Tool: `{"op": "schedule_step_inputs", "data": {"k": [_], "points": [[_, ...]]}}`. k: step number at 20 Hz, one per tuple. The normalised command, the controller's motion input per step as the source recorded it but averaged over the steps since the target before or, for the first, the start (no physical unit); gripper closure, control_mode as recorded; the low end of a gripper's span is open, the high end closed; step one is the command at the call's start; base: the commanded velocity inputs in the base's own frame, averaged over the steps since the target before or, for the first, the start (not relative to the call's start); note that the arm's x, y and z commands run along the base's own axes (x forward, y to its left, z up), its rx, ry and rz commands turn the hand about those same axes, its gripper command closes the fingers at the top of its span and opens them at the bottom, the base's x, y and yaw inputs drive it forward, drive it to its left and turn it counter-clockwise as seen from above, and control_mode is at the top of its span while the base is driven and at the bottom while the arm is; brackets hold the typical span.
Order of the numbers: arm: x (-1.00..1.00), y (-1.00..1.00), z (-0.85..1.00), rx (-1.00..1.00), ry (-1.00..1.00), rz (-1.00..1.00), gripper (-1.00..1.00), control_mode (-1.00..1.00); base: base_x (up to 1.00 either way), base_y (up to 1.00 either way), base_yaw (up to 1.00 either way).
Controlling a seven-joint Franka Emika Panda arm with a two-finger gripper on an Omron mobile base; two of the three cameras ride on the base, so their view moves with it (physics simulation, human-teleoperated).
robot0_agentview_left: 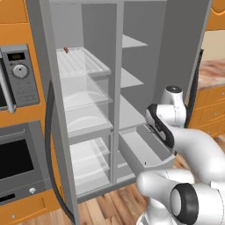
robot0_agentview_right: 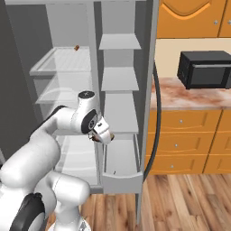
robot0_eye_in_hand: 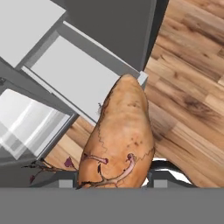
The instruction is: Take the garlic and potato from the fridge shelf and place them in the freezer drawer to begin freezing them.
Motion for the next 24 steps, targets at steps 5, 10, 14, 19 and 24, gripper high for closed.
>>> {"op": "schedule_step_inputs", "data": {"k": [5, 10, 14, 19, 24], "points": [[0.10, -0.10, -0.65, 0.03, 0.07, -0.02, 1.00, -1.00, 0.00, 0.00, 0.00], [0.08, -0.05, -0.58, 0.01, 0.03, 0.00, 1.00, -1.00, 0.00, 0.00, 0.00], [0.21, -0.12, -0.52, 0.02, 0.07, 0.00, 1.00, -1.00, 0.00, 0.00, 0.00], [0.27, -0.14, -0.49, 0.03, 0.07, 0.00, 1.00, -1.00, 0.00, 0.00, 0.00], [0.30, -0.04, -0.46, 0.03, 0.06, 0.00, 1.00, -1.00, 0.00, 0.00, 0.00]]}}
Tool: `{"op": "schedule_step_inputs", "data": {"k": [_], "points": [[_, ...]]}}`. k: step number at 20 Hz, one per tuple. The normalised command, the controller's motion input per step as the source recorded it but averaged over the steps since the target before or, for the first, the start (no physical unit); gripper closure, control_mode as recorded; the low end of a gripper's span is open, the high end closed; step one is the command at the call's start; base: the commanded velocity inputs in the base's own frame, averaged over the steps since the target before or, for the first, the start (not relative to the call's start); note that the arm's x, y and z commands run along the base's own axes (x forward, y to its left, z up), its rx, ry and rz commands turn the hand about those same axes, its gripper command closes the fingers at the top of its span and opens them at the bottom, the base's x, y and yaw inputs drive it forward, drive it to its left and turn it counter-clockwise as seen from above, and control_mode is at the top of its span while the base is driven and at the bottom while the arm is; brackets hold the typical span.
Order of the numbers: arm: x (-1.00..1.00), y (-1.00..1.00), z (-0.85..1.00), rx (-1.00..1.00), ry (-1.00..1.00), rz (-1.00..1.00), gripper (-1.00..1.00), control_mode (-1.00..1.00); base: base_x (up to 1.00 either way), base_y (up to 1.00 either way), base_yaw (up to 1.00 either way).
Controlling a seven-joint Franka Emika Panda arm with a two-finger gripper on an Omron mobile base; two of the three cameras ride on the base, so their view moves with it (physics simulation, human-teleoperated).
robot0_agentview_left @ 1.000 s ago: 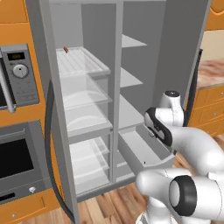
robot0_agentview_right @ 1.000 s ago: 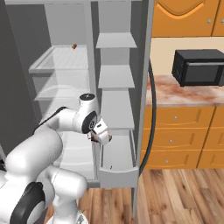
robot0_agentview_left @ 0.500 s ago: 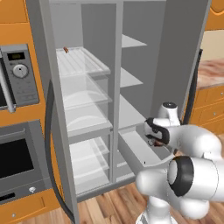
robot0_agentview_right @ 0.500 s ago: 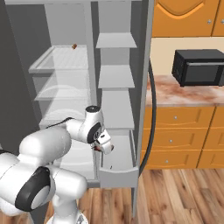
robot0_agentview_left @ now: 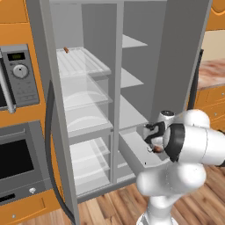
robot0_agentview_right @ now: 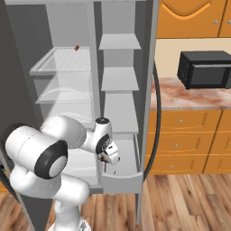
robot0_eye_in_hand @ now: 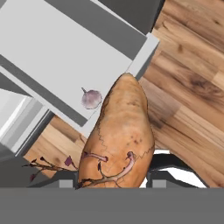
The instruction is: Take the garlic and potato from the fridge shelf and place them in the freezer drawer to begin freezing them.
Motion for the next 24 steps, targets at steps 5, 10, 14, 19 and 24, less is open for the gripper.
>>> {"op": "schedule_step_inputs", "data": {"k": [5, 10, 14, 19, 24], "points": [[0.38, 0.00, -0.49, 0.01, 0.01, 0.00, 1.00, -1.00, 0.00, 0.00, 0.00], [0.34, 0.00, -0.44, 0.02, 0.00, 0.00, 1.00, -1.00, 0.00, 0.00, 0.00], [0.46, 0.00, -0.41, 0.04, 0.00, 0.00, 1.00, -1.00, 0.00, 0.00, 0.00], [0.38, -0.04, -0.46, 0.05, 0.02, 0.00, 1.00, -1.00, 0.00, 0.00, 0.00], [0.37, -0.10, -0.41, 0.06, 0.06, 0.00, 1.00, -1.00, 0.00, 0.00, 0.00]]}}
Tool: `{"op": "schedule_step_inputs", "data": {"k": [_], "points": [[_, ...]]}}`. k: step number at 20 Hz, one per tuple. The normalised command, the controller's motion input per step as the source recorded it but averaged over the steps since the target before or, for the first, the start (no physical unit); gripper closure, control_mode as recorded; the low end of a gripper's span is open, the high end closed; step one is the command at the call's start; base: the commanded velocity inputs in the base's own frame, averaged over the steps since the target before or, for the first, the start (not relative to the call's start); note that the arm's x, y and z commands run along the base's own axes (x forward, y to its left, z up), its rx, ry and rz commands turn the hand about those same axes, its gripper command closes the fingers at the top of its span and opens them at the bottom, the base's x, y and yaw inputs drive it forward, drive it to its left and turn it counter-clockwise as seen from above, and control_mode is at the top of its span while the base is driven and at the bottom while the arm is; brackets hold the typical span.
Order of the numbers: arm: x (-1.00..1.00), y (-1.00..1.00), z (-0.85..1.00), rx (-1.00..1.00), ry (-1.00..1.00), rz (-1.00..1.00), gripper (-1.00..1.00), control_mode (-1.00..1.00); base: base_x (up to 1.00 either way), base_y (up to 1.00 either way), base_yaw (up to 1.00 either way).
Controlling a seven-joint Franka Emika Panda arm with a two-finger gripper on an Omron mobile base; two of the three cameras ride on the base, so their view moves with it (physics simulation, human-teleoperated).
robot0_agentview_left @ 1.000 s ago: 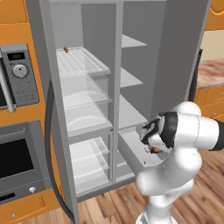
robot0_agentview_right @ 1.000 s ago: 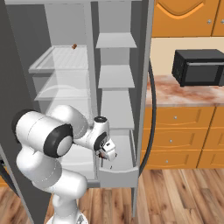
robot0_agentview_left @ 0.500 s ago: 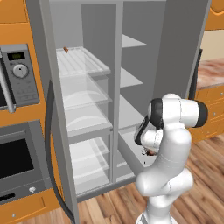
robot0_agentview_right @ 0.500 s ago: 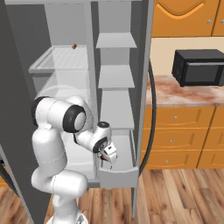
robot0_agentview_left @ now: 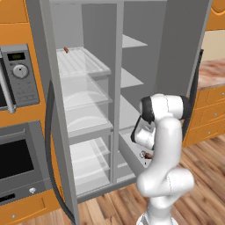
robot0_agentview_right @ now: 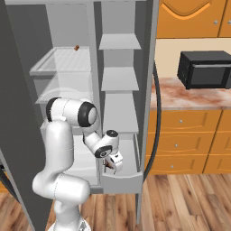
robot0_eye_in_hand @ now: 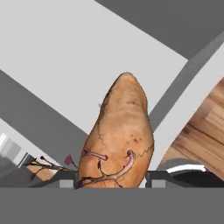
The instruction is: Take the garlic and potato from the fridge shelf and place them in the freezer drawer to begin freezing them.
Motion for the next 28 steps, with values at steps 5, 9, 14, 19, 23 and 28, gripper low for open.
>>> {"op": "schedule_step_inputs", "data": {"k": [5, 9, 14, 19, 23, 28], "points": [[0.35, -0.07, -0.35, 0.04, 0.07, 0.00, 1.00, -1.00, 0.00, 0.00, 0.00], [0.32, 0.00, -0.23, 0.02, 0.10, 0.00, 1.00, -1.00, 0.00, 0.00, 0.00], [0.31, 0.00, -0.29, 0.01, 0.10, 0.00, 1.00, -1.00, 0.00, 0.00, 0.00], [-0.04, 0.01, -0.36, 0.00, 0.03, 0.01, -1.00, -1.00, 0.00, 0.00, 0.00], [0.00, 0.00, -0.09, 0.00, -0.01, 0.00, -1.00, -1.00, 0.00, 0.00, 0.00], [0.00, 0.00, 0.00, 0.00, -0.06, 0.00, -1.00, -1.00, 0.00, 0.00, 0.00]]}}
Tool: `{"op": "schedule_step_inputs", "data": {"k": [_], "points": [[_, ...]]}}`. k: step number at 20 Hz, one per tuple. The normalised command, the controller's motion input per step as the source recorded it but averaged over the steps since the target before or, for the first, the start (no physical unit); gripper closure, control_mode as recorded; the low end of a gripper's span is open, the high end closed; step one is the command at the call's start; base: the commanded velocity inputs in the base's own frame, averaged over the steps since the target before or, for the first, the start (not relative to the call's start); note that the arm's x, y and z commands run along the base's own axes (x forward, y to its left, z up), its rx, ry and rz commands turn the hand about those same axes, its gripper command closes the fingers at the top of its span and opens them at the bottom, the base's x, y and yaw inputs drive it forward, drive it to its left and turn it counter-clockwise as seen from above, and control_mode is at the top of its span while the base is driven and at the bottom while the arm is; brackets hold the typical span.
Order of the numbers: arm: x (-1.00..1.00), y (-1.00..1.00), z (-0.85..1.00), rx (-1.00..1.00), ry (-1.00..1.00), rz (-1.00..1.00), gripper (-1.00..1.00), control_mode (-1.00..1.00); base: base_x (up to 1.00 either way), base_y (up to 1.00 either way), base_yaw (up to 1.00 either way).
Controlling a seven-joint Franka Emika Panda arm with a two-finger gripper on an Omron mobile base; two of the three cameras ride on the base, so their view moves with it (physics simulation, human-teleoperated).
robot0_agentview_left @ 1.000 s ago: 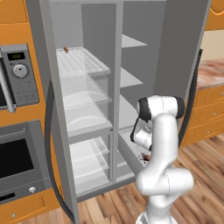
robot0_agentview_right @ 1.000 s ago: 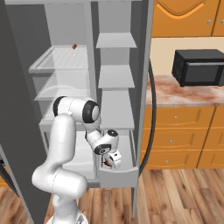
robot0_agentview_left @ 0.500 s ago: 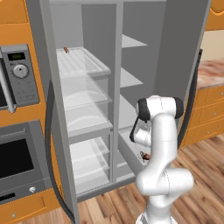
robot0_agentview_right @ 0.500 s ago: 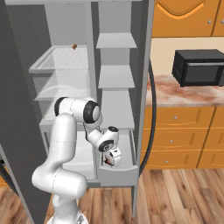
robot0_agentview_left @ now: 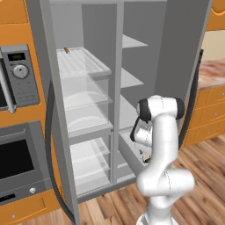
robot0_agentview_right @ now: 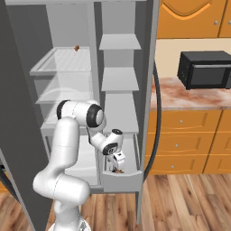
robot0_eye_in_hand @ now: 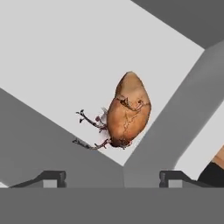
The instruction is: Take the garlic and potato from the fridge shelf and place them in the freezer drawer to begin freezing them.
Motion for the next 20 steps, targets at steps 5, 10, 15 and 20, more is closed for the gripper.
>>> {"op": "schedule_step_inputs", "data": {"k": [5, 10, 15, 20], "points": [[0.00, 0.00, 0.11, 0.00, -0.05, 0.00, -1.00, -1.00, 0.00, 0.00, 0.00], [-0.10, 0.00, 0.58, 0.00, -0.07, 0.00, -1.00, -1.00, 0.00, 0.00, 0.00], [-0.02, 0.00, 0.66, 0.00, -0.01, 0.00, -1.00, -1.00, 0.00, 0.00, 0.00], [-0.06, 0.01, 0.61, 0.00, 0.00, 0.00, -1.00, -1.00, 0.00, 0.00, 0.00]]}}
